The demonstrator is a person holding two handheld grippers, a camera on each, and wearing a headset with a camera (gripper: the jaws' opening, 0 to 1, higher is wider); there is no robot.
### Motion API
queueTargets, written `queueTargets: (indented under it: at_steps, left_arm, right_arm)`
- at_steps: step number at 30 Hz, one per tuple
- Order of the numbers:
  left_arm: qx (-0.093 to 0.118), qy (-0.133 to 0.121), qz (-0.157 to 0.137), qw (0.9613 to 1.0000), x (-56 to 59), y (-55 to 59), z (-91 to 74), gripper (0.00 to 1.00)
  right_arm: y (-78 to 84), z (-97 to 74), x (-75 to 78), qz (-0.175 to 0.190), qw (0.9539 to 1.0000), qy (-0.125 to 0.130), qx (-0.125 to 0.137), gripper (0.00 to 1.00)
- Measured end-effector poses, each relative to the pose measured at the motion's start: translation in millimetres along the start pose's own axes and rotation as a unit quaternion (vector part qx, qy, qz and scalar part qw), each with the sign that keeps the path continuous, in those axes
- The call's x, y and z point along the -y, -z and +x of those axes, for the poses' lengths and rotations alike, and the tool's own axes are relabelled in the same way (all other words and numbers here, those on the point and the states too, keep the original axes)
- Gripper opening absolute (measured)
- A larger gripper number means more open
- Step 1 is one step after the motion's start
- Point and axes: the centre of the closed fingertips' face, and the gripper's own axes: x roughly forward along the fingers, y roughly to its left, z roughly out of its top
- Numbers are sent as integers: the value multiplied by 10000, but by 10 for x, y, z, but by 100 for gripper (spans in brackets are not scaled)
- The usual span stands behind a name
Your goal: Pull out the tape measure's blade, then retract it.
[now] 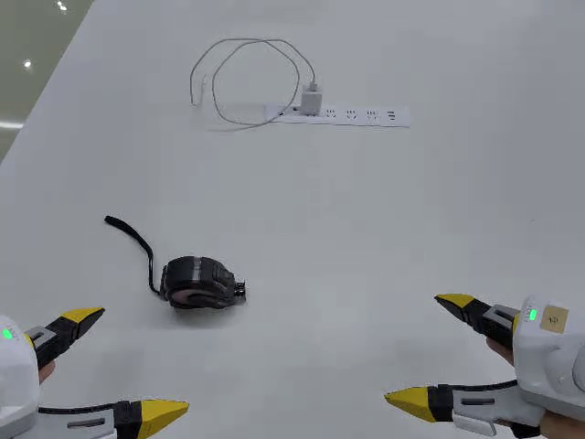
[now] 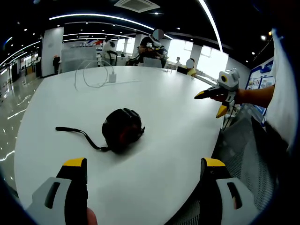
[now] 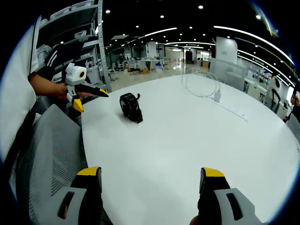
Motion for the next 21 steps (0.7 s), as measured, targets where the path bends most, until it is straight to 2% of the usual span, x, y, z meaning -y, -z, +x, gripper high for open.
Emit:
queueTargets:
  at_steps: [21]
  left_arm:
    - [-86,132,95,9998,-31,-21,66,98]
  right_arm:
    - [-3,58,-1,-50,9999,-105,-45,85]
